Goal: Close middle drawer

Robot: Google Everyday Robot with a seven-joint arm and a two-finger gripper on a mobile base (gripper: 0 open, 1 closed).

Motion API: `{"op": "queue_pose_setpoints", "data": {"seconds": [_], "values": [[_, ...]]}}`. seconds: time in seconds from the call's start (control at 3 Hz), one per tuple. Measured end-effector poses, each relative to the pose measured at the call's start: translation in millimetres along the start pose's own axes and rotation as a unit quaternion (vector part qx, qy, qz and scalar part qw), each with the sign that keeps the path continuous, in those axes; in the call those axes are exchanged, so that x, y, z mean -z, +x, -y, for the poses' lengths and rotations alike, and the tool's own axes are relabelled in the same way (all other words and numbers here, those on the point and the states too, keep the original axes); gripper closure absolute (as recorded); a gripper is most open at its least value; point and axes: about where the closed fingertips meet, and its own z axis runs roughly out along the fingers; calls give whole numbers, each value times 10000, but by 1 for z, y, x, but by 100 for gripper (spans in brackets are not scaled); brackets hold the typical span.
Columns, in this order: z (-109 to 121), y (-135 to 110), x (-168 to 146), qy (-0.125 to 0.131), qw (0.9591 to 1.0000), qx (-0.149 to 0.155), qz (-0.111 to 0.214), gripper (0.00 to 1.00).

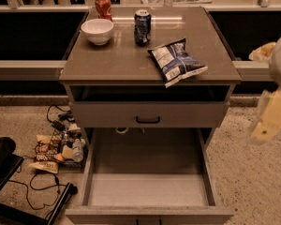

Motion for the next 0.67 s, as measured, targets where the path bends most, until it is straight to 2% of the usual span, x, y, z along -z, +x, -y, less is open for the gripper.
{"op": "queue_pose_setpoints", "data": {"seconds": [0.33, 0.67], "values": [[-31, 27, -36, 122, 9996, -192, 172, 0], [-65, 50, -80, 245, 9992, -233, 227, 0]]}}
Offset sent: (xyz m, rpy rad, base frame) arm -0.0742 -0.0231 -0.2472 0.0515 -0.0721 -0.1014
